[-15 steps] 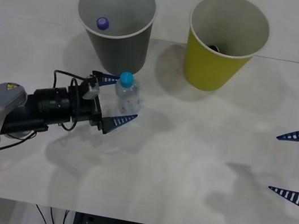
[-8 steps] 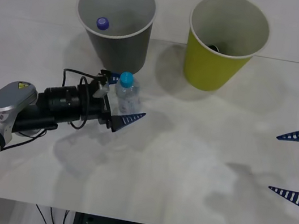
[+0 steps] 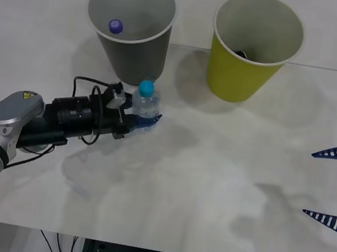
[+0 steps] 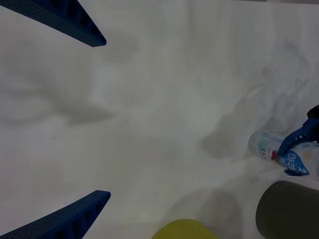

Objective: Put the can into the green bin and the plastic bottle into the gray bin

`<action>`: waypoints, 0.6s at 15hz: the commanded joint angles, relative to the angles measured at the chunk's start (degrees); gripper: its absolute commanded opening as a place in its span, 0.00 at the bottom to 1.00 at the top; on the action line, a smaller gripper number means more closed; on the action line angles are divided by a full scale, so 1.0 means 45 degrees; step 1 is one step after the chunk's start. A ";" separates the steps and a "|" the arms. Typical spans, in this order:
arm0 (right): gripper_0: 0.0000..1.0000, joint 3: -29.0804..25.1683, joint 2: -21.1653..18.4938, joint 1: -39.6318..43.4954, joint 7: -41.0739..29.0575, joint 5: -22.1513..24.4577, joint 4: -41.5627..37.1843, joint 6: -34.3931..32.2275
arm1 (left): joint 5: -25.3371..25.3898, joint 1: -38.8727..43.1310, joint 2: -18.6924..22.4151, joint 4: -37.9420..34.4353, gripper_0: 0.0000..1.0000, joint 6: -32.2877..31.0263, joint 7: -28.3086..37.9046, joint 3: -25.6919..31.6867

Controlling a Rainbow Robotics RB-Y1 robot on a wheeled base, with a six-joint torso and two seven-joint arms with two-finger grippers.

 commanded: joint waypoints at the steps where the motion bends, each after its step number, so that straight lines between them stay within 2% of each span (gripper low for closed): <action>1: 1.00 0.0000 0.0000 0.0000 0.0000 0.0000 0.0000 0.0000 | 0.0098 0.0024 0.0080 -0.0021 0.00 -0.0106 0.0011 0.0004; 6: 1.00 0.0000 0.0000 0.0000 0.0000 0.0000 0.0000 0.0000 | 0.0078 0.0785 0.1037 -0.1467 0.00 0.0051 0.0499 0.0004; 9: 1.00 0.0000 0.0000 0.0000 0.0000 0.0000 0.0000 0.0000 | -0.0312 0.1586 0.2130 -0.3303 0.00 0.0441 0.2218 0.0004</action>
